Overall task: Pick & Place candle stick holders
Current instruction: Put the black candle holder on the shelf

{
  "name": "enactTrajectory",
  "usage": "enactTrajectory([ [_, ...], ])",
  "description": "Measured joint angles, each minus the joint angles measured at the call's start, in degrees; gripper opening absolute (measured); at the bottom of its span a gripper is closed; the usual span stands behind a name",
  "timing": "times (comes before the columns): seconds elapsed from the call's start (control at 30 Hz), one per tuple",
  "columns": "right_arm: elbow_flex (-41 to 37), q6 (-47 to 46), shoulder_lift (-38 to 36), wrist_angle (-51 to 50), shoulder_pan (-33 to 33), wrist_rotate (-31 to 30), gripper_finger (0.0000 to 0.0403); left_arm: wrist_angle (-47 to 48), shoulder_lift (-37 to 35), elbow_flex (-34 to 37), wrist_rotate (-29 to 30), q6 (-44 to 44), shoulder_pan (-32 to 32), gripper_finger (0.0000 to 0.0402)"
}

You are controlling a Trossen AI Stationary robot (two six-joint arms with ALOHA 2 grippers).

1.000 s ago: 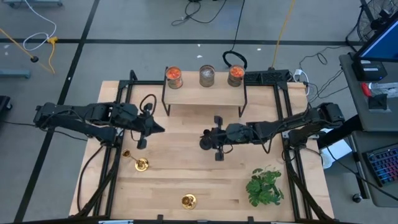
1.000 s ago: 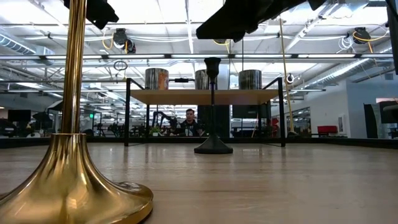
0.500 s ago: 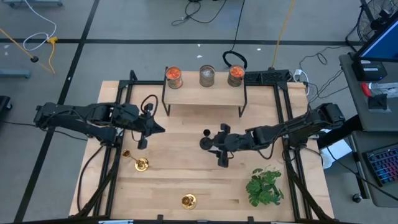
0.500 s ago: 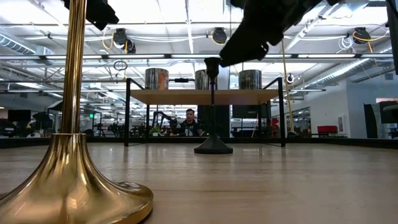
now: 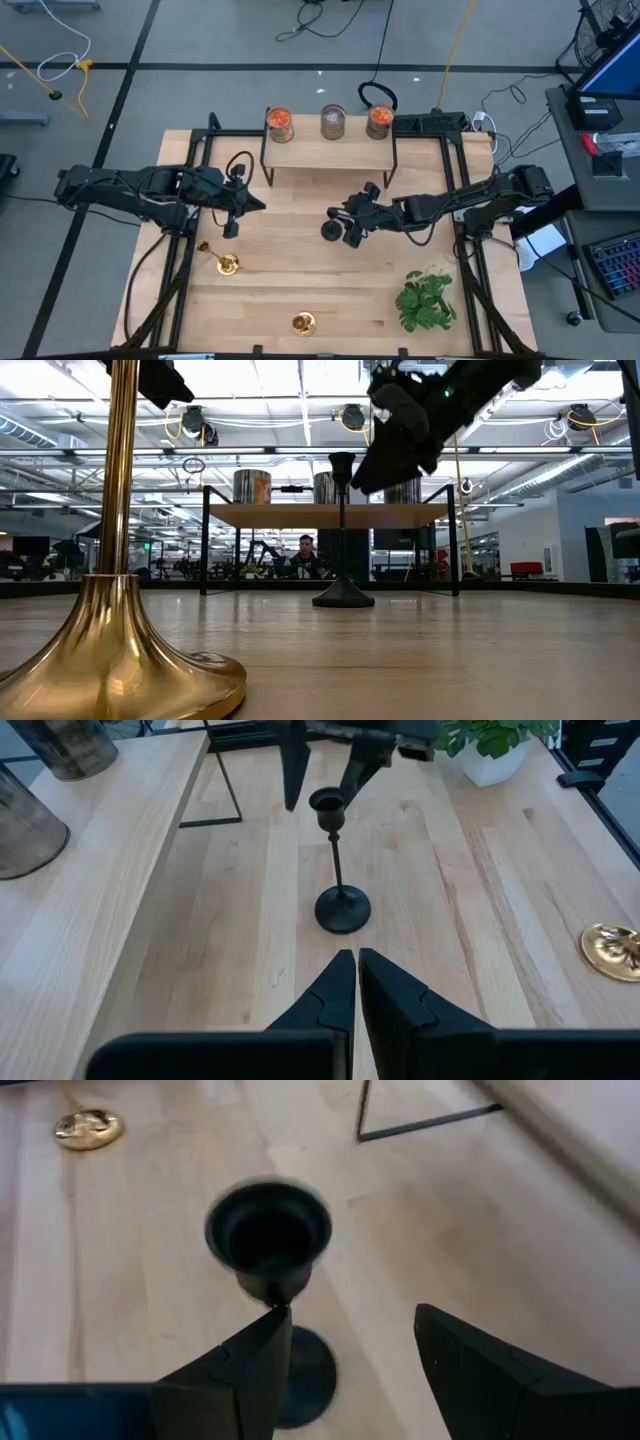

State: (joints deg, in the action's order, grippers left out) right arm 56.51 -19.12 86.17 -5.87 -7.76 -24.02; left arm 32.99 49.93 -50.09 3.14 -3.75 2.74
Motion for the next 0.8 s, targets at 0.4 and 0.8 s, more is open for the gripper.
enactTrajectory([
  [0.4,-13.6,7.8,0.0,33.2,3.3,9.6,0.0215,0.0,0.0,0.0,0.0,0.3,0.0,0.0026],
  [0.8,-14.2,8.9,4.2,37.0,4.1,13.4,0.0215,-0.2,0.0,0.0,0.8,0.9,0.0,0.0026],
])
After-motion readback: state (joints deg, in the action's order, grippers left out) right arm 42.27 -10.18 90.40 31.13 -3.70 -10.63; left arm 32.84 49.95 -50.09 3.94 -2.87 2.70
